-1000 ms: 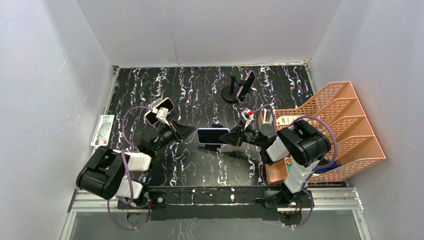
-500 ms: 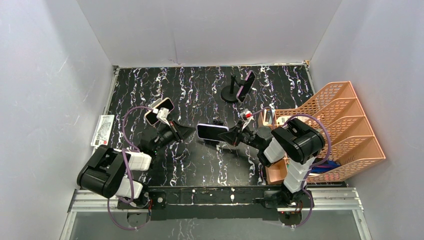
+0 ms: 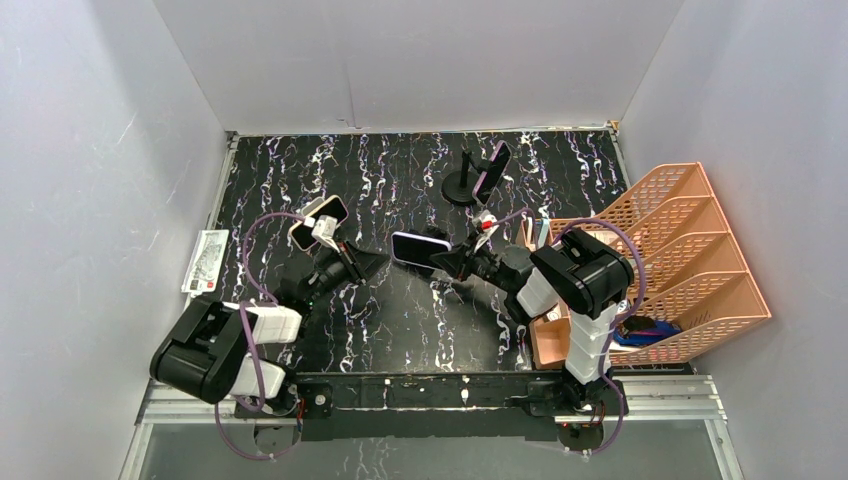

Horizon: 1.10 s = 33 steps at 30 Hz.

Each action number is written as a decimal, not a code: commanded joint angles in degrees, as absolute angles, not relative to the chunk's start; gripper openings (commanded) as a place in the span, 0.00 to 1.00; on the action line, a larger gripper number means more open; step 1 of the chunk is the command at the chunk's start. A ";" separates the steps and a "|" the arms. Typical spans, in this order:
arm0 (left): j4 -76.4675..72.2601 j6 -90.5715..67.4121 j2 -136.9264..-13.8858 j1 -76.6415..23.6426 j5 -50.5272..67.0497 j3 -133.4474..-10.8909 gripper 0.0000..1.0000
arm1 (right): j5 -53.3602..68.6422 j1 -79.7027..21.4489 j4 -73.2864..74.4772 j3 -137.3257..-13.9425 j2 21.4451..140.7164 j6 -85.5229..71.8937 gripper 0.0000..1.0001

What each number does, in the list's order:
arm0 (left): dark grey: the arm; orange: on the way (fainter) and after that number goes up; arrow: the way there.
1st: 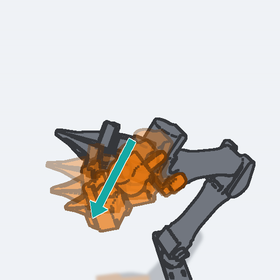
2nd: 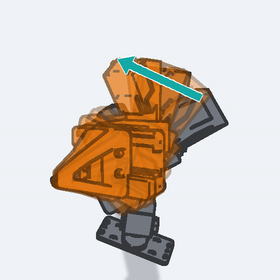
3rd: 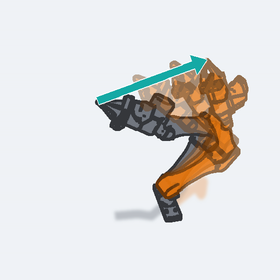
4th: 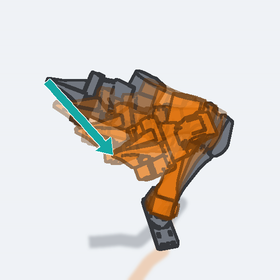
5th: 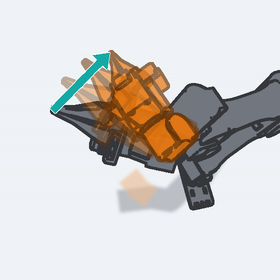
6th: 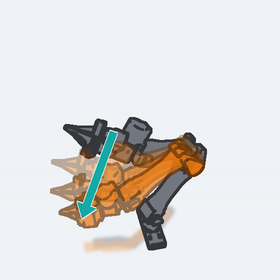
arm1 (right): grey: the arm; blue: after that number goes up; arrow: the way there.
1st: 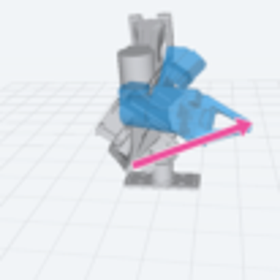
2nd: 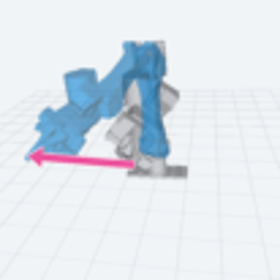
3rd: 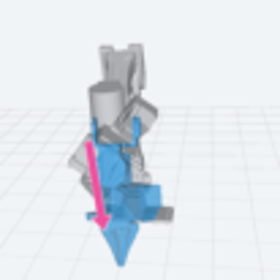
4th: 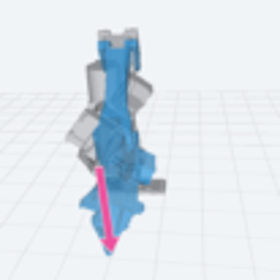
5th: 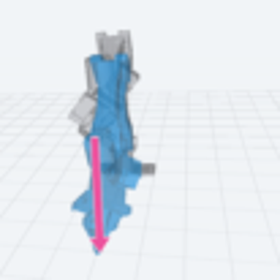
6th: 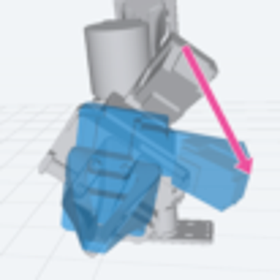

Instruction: Place the phone on the phone stand

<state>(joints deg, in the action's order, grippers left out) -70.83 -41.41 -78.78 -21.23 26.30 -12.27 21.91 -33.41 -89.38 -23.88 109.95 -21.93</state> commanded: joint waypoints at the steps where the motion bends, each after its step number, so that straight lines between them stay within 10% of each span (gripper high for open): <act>1: -66.80 -37.83 -74.92 -21.53 21.96 -12.47 0.15 | 10.63 -31.99 -104.64 -24.79 111.39 -15.90 0.01; 9: -48.08 -30.28 -59.89 -21.86 3.45 -12.07 0.17 | 12.44 -31.99 -104.59 -28.64 113.84 -15.69 0.01; 16: -41.58 -28.76 -56.97 -23.00 -2.65 -11.63 0.40 | 13.13 -31.94 -104.55 -31.73 115.70 -14.02 0.01; 25: -37.69 -28.58 -57.65 -23.46 -6.82 -13.21 0.97 | 14.36 -31.74 -104.51 -32.58 115.52 -12.77 0.01; 33: -35.31 -27.70 -51.72 -23.71 -12.29 -11.58 0.98 | 15.48 -30.73 -104.53 -34.88 118.50 -13.76 0.01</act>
